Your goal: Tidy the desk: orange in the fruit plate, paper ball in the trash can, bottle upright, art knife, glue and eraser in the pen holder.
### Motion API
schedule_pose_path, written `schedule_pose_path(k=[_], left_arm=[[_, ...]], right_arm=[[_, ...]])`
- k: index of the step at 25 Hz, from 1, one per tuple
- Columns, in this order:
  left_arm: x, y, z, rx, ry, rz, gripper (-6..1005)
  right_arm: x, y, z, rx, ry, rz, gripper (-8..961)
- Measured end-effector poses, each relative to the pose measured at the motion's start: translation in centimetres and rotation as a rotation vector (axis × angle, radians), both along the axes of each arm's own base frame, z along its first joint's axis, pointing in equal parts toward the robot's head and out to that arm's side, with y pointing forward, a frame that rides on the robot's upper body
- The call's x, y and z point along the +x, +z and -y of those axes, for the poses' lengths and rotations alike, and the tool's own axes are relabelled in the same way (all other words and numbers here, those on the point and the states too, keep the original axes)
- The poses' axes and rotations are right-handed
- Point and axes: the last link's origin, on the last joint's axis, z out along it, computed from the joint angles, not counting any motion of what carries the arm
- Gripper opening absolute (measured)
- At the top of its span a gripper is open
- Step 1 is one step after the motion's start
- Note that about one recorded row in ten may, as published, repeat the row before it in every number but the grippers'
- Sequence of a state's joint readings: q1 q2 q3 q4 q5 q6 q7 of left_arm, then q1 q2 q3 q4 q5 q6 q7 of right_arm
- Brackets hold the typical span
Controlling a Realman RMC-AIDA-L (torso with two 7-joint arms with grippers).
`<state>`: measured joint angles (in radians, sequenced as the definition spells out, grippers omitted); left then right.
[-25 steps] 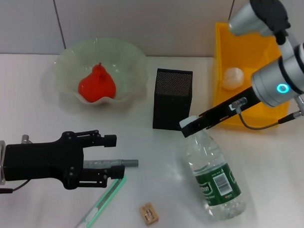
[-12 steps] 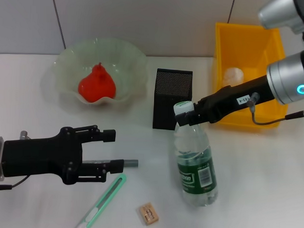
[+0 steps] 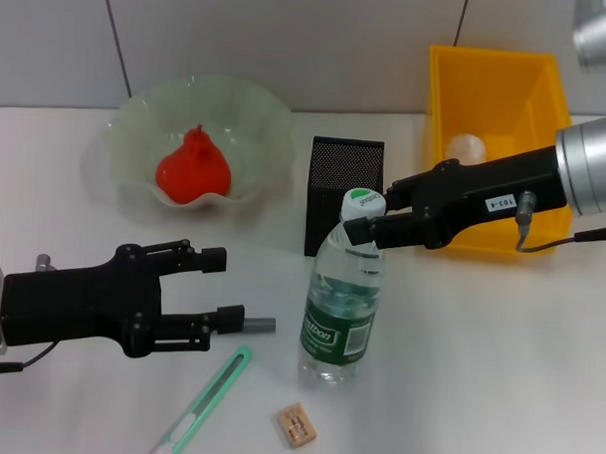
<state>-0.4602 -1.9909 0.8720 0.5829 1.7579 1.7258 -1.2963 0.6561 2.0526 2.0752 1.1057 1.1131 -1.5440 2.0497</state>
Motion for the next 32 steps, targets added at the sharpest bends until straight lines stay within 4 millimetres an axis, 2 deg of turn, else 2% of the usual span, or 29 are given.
schedule_pose_path(k=[7,15,27,32], left_arm=[[-0.2,0.0,-0.2,0.021,0.015,0.006,809],[0.2,-1.0,-0.2,0.030,0.029,0.015,808],[1.2,-1.3,-0.6,0.027,0.012,0.044,809],[1.6,-1.4,-0.6,0.022,0.004,0.056,809]], right_arm=[[0.2,0.2,0.6,0.025,0.077,-0.061,430],[0.6,0.2,1.2,0.045,0.148,-0.083,429],[3.2,0.6,2.7,0.127,0.262,-0.078,430],[3.8,0.7,3.5,0.140,0.303,-0.083,430]])
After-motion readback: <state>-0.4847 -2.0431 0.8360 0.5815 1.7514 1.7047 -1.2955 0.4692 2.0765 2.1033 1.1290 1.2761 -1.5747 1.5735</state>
